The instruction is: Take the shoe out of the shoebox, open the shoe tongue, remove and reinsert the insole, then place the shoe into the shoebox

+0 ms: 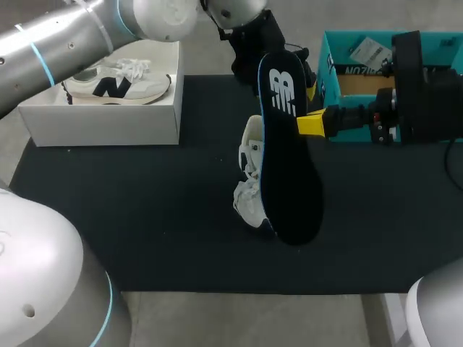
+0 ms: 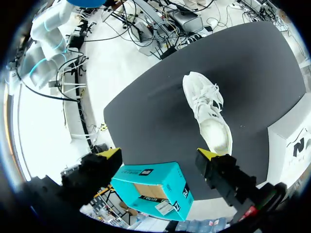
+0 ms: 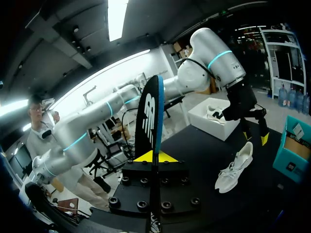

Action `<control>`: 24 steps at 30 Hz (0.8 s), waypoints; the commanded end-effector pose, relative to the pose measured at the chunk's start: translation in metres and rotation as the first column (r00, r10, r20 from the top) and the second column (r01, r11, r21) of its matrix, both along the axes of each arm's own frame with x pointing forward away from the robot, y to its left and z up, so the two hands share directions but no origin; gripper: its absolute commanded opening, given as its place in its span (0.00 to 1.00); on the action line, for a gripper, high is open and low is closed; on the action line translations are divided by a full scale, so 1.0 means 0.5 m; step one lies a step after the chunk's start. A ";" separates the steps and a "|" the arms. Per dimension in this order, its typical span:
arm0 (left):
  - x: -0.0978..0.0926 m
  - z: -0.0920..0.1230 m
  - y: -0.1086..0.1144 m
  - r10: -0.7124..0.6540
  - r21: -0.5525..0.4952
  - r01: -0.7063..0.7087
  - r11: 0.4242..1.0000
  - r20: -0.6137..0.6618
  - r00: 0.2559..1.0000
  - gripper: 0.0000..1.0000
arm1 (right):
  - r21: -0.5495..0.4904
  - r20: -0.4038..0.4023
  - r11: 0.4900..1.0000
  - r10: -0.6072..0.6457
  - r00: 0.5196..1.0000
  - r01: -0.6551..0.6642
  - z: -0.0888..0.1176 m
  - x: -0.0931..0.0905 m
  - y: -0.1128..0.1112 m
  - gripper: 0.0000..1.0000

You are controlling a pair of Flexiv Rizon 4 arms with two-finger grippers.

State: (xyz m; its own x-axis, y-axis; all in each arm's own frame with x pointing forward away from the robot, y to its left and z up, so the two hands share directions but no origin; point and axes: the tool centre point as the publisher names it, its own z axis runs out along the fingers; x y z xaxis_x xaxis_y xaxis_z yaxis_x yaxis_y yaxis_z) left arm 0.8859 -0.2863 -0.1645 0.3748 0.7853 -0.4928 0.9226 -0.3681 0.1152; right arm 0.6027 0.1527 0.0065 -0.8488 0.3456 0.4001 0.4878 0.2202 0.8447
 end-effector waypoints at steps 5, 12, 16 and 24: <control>-0.013 0.008 0.007 0.013 -0.049 -0.011 0.999 0.053 0.999 1.00 | -0.185 0.141 0.903 -0.366 0.920 0.387 -0.001 -0.021 0.014 0.00; -0.013 0.008 0.007 0.013 -0.049 -0.011 0.999 0.053 0.999 1.00 | -0.185 0.141 0.903 -0.366 0.920 0.387 -0.001 -0.021 0.014 0.00; -0.013 0.008 0.007 0.013 -0.049 -0.011 0.999 0.053 0.999 1.00 | -0.185 0.141 0.903 -0.366 0.920 0.387 -0.001 -0.021 0.014 0.00; -0.009 0.025 0.004 0.060 -0.109 -0.058 0.992 0.016 0.998 1.00 | -0.185 0.141 0.903 -0.366 0.920 0.387 -0.001 -0.021 0.014 0.00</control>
State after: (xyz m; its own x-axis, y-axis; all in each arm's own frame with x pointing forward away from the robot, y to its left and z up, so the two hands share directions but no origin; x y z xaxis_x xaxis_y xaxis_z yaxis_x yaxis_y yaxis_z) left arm 0.8805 -0.2865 -0.1545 0.3692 0.7630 -0.5306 0.9283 -0.3297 0.1718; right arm 0.6027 0.1527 0.0065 -0.8488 0.3457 0.4001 0.4879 0.2202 0.8447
